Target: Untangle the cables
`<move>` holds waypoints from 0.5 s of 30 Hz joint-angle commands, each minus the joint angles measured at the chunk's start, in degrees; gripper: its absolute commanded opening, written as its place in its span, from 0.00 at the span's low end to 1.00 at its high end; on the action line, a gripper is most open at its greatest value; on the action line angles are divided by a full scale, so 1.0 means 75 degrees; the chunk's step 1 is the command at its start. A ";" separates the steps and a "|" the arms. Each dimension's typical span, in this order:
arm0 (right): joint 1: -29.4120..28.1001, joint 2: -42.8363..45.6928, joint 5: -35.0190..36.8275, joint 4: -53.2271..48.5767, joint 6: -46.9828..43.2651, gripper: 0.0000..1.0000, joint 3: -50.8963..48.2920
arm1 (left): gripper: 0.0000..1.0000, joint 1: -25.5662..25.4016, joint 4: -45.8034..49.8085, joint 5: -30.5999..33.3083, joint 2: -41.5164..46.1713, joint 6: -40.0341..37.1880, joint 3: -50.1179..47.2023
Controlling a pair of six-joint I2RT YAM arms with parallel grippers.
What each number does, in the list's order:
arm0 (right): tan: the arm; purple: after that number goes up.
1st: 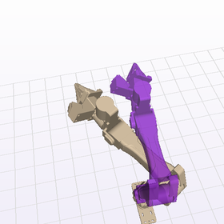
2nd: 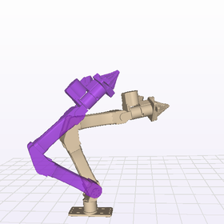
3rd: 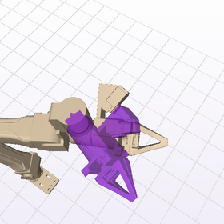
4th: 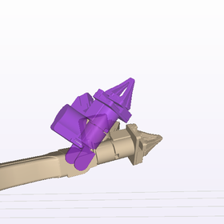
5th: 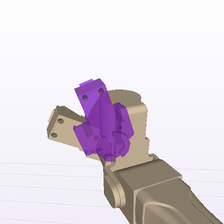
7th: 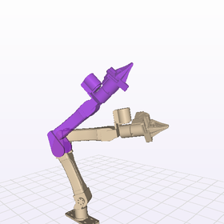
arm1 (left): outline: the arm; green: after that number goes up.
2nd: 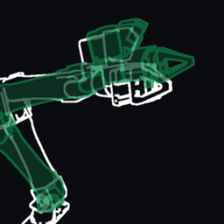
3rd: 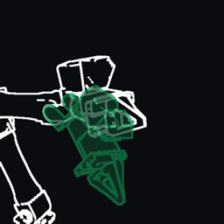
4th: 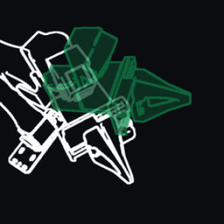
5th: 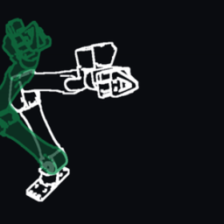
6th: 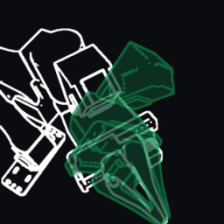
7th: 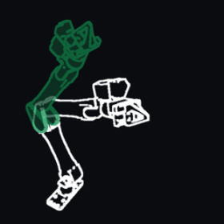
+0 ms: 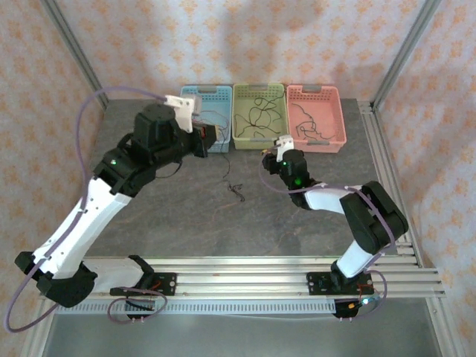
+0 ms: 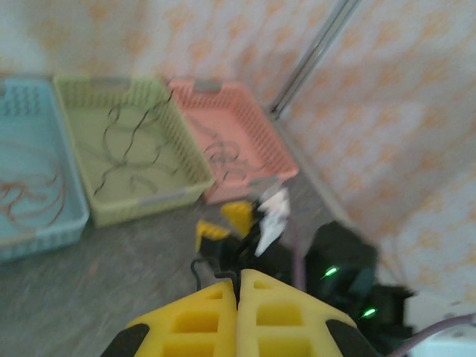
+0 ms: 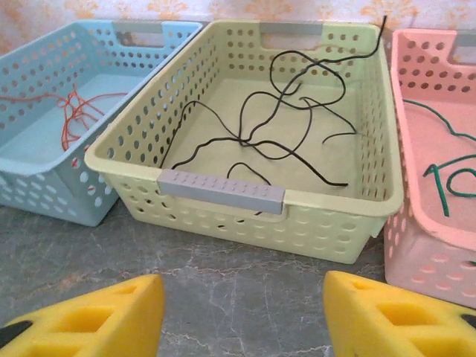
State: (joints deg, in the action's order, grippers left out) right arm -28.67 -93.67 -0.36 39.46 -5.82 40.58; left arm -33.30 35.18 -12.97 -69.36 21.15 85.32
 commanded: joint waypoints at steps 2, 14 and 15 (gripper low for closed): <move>-0.0022 0.0152 -0.0736 0.0586 0.0250 0.59 -0.0278 | 0.00 -0.0038 -0.0244 0.0553 -0.0099 0.0168 -0.1183; -0.0780 -0.0602 -0.4104 -0.0001 -0.0772 0.65 0.0344 | 0.00 -0.0016 0.0175 0.0407 -0.2640 0.0262 -0.1650; -0.0772 -0.0591 -0.4069 -0.0035 -0.0772 0.65 0.0344 | 0.03 -0.0016 0.0253 0.0389 -0.2847 0.0275 -0.1557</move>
State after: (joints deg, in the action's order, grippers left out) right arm -34.63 -98.10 -27.40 40.64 -8.86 41.41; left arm -33.30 35.31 -9.39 -88.16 22.55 71.33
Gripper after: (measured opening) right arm 0.654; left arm 0.053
